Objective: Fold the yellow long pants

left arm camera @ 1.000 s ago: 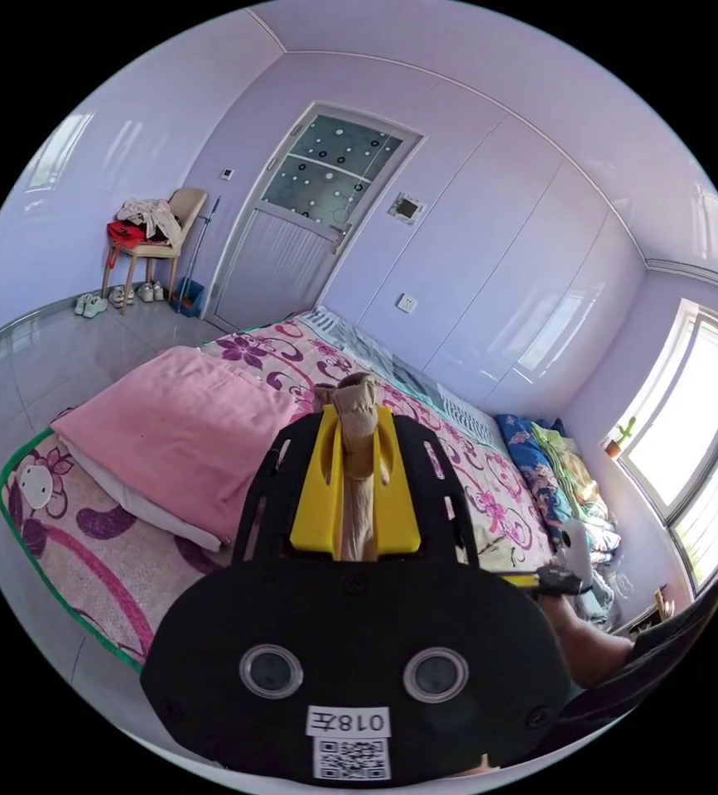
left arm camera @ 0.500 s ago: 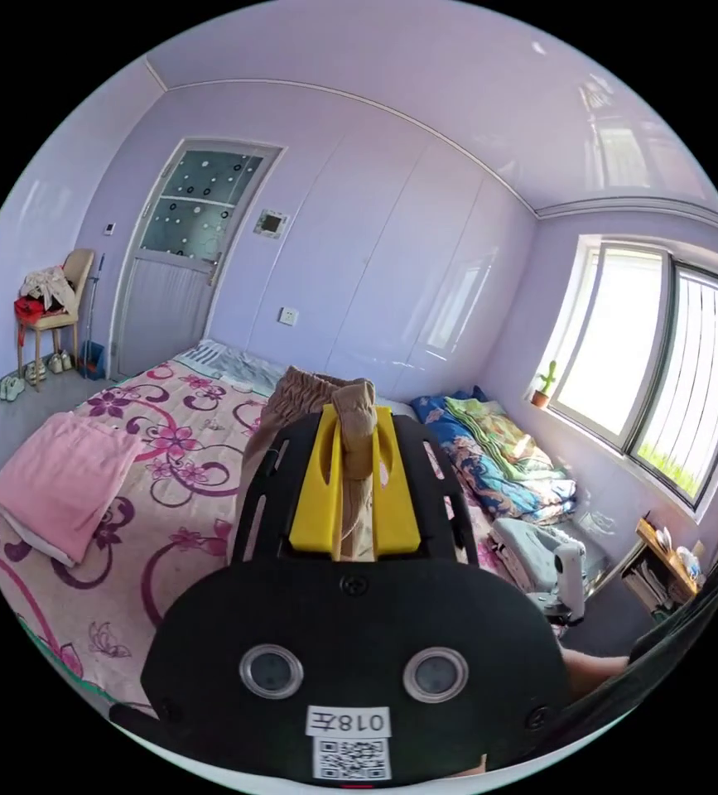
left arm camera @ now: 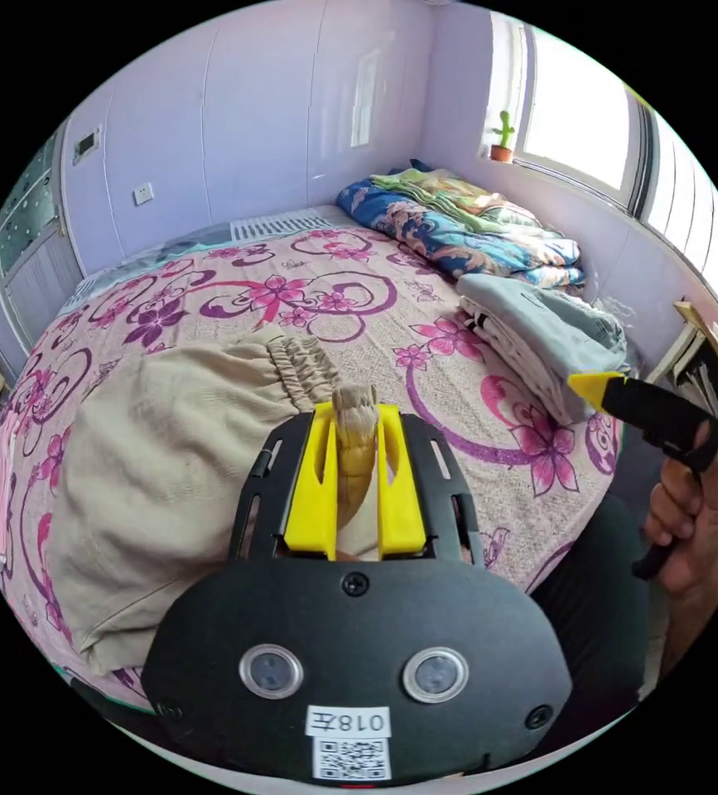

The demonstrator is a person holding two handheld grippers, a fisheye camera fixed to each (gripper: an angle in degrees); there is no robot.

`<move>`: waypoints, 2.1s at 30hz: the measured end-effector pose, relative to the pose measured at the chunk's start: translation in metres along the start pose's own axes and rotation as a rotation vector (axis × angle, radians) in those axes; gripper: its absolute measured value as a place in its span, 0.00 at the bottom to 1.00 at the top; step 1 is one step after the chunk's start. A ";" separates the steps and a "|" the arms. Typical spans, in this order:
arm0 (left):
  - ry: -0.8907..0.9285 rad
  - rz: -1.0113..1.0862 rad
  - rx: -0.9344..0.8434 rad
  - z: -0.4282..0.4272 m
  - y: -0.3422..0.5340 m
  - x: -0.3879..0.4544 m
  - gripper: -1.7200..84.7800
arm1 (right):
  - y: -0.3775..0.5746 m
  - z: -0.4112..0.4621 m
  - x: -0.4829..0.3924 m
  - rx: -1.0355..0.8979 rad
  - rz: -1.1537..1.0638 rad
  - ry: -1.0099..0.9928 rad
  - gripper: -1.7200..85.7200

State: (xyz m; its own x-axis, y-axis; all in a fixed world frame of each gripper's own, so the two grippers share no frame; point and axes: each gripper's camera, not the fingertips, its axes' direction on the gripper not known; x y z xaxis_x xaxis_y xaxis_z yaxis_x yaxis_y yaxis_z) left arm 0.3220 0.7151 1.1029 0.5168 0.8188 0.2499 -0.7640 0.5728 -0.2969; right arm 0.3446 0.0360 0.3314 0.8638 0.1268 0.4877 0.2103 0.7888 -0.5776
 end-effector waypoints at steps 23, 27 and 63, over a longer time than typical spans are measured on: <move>0.792 -0.776 0.059 -0.058 0.161 -0.411 0.04 | -0.047 0.054 -0.060 -0.396 -0.054 -0.352 0.03; 0.850 -0.677 0.346 -0.106 0.152 -0.439 0.09 | -0.078 0.005 -0.059 -0.294 -0.113 -0.499 0.08; 0.641 -0.498 -0.126 -0.037 -0.071 -0.504 0.24 | -0.215 0.000 0.060 -0.517 0.103 -0.811 0.23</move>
State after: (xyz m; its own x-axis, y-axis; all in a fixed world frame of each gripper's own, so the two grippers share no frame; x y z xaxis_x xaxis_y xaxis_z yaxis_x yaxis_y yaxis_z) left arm 0.1302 0.2630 0.9645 0.9334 0.3081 -0.1839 -0.3574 0.8435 -0.4011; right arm 0.3515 -0.1263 0.4847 0.3509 0.7103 0.6102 0.4938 0.4133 -0.7651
